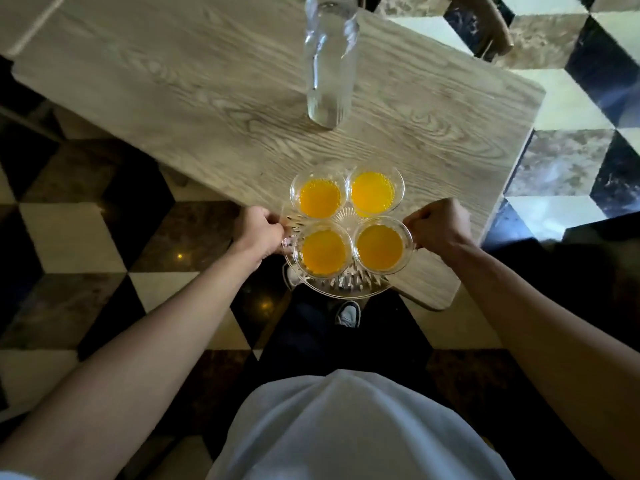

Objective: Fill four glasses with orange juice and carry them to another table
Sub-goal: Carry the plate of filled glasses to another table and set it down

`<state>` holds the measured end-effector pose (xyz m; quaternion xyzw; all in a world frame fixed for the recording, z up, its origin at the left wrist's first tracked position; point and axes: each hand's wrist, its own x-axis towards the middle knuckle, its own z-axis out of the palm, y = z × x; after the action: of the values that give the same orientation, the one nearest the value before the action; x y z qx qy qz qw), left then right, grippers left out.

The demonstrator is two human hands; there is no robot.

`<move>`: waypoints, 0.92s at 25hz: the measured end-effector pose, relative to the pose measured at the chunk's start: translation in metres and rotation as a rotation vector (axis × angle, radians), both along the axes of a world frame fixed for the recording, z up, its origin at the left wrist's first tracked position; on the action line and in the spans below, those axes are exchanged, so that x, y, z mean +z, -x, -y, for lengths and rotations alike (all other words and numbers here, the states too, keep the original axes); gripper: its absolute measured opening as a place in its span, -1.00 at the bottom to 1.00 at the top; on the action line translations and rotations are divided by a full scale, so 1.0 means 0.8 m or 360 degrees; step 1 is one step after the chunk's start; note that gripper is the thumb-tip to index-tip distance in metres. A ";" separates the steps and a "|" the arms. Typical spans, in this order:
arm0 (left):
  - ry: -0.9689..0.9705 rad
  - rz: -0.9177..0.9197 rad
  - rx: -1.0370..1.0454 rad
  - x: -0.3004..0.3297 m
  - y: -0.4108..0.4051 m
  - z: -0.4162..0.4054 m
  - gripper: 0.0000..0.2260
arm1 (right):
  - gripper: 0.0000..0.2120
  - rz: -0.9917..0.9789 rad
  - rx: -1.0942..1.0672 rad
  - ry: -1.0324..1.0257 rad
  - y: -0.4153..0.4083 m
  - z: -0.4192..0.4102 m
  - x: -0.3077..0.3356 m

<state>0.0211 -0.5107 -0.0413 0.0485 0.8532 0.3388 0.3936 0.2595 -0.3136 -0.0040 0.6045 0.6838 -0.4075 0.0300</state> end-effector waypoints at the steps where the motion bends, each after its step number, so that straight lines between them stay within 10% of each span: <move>1: -0.0002 -0.0007 0.0049 0.004 0.001 0.017 -0.78 | -0.92 -0.0005 0.0054 0.0006 0.011 0.008 0.002; 23: 0.0058 -0.0121 0.0740 0.039 0.207 0.357 -0.89 | -0.90 -0.0001 0.0834 -0.0117 0.386 0.241 0.006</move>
<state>-0.1444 -0.7961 -0.0104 -0.1436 0.8615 0.4029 0.2735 -0.0492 -0.5065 0.0005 0.4075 0.8313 -0.3609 0.1124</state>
